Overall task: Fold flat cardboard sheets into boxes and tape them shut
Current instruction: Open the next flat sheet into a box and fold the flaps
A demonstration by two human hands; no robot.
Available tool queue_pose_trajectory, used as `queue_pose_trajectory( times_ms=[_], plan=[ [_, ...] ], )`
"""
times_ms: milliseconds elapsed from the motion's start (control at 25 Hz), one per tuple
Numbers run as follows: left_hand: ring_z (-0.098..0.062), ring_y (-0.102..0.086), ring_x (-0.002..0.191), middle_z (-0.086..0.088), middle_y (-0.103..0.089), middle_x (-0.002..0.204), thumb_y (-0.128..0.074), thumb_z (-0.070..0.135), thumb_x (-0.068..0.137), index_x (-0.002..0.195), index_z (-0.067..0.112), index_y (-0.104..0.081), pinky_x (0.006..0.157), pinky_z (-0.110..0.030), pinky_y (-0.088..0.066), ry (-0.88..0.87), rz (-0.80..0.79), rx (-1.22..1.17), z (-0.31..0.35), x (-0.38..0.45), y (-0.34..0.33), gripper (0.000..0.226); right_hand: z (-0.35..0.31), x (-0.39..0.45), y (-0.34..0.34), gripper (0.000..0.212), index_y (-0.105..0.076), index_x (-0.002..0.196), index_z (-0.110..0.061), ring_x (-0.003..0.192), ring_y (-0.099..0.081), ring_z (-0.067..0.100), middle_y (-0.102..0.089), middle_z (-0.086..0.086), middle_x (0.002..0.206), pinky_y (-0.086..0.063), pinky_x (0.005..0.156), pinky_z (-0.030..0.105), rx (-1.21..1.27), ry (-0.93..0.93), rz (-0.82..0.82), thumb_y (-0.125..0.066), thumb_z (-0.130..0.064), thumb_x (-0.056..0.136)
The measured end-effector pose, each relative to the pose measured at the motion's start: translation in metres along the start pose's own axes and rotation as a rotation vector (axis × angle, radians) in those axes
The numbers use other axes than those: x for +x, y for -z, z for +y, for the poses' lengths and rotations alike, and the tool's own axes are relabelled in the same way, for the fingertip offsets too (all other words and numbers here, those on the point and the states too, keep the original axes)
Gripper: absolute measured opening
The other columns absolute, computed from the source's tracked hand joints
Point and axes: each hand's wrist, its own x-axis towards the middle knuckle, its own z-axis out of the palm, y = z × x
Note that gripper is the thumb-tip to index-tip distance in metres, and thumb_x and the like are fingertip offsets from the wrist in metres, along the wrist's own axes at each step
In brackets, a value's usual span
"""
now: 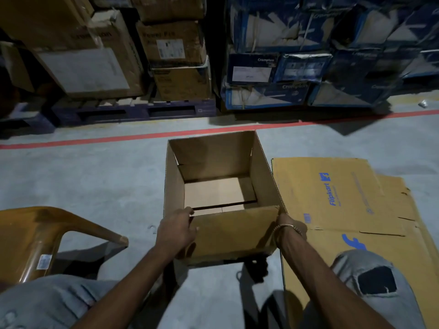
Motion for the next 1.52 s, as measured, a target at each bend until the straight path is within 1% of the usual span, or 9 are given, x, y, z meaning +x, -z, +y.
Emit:
queue_pose_trajectory(
  times_ms=[160,280,480,640,840,1000,1240,1400,1520],
  plan=[
    [-0.028,-0.058,0.126,-0.006,-0.052,0.149,-0.067,0.047,0.095,0.154,0.024,-0.038,0.105,-0.04,-0.048,-0.114,-0.196,0.02,-0.01,0.009,-0.017,0.07,-0.033,-0.079,0.002,0.044,-0.057,0.123,-0.021,0.13,-0.045,0.034,-0.051,0.009,0.135,-0.039,0.099,0.05,-0.306,0.407,0.408,-0.072,-0.028,0.083],
    [-0.032,-0.045,0.141,-0.01,-0.041,0.159,-0.058,0.052,0.099,0.165,0.021,-0.017,0.116,-0.045,-0.038,-0.143,-0.25,0.152,-0.012,0.01,-0.039,0.084,-0.039,-0.107,-0.012,0.041,-0.058,0.122,-0.023,0.129,-0.041,0.03,-0.051,0.006,0.135,-0.041,0.098,0.05,-0.318,0.757,0.323,-0.071,-0.027,0.084],
    [-0.035,-0.046,0.141,-0.016,-0.045,0.156,-0.073,0.046,0.09,0.164,0.016,-0.02,0.116,-0.054,-0.04,-0.177,0.119,0.307,-0.005,0.027,-0.063,0.096,-0.048,-0.103,-0.051,0.044,-0.055,0.128,-0.025,0.129,-0.038,0.024,-0.049,0.002,0.133,-0.043,0.097,0.045,-0.675,1.103,0.121,-0.067,-0.035,0.087],
    [-0.037,-0.041,0.142,-0.019,-0.04,0.157,-0.084,0.015,0.074,0.16,0.019,-0.03,0.113,-0.051,-0.041,-0.236,0.144,0.307,-0.005,0.05,-0.088,0.102,-0.067,-0.079,-0.088,0.056,-0.048,0.139,-0.017,0.139,-0.03,0.031,-0.041,0.01,0.147,-0.039,0.105,0.051,-1.03,1.17,0.071,-0.065,-0.039,0.09],
    [-0.037,-0.044,0.132,-0.018,-0.05,0.141,-0.07,0.012,0.08,0.132,0.017,-0.054,0.105,-0.051,-0.04,-0.333,0.052,0.421,-0.02,0.077,-0.115,0.056,-0.155,-0.021,-0.183,0.094,-0.011,0.165,-0.016,0.158,0.002,0.035,-0.001,0.012,0.173,-0.023,0.121,0.063,-1.404,1.262,-0.006,-0.069,-0.032,0.094],
    [-0.034,-0.047,0.126,-0.012,-0.056,0.129,-0.07,0.007,0.078,0.134,0.02,-0.054,0.114,-0.054,-0.034,-0.323,0.064,0.371,-0.034,0.09,-0.13,0.059,-0.215,0.009,-0.23,0.129,0.009,0.165,-0.02,0.158,0.01,0.037,0.005,0.01,0.173,-0.011,0.121,0.069,-1.56,1.163,-0.05,-0.078,-0.063,0.08],
    [-0.036,-0.04,0.136,-0.014,-0.05,0.138,-0.08,0.025,0.079,0.142,0.02,-0.045,0.121,-0.056,-0.023,-0.191,0.049,0.378,-0.027,0.092,-0.127,0.072,-0.122,0.023,-0.21,0.125,-0.026,0.159,-0.02,0.151,-0.02,0.039,-0.026,0.014,0.163,-0.022,0.115,0.066,-1.468,1.301,-0.019,-0.042,-0.102,0.066],
    [-0.041,-0.024,0.152,-0.023,-0.039,0.156,-0.073,0.035,0.085,0.154,0.016,-0.037,0.126,-0.06,-0.003,-0.119,0.134,0.506,-0.017,0.086,-0.103,0.08,-0.046,0.047,-0.178,0.141,-0.006,0.165,-0.028,0.158,0.003,0.029,-0.003,0.002,0.173,-0.01,0.12,0.067,-1.534,1.186,-0.3,-0.033,-0.111,0.054],
    [-0.046,0.0,0.158,-0.03,-0.012,0.167,-0.063,0.042,0.09,0.161,0.016,-0.025,0.126,-0.063,0.004,-0.035,0.195,0.594,-0.01,0.084,-0.076,0.085,-0.025,0.064,-0.174,0.144,0.007,0.164,-0.032,0.158,0.012,0.029,0.01,-0.001,0.173,-0.003,0.12,0.067,-1.616,1.121,-0.351,-0.04,-0.109,0.052]
  ],
)
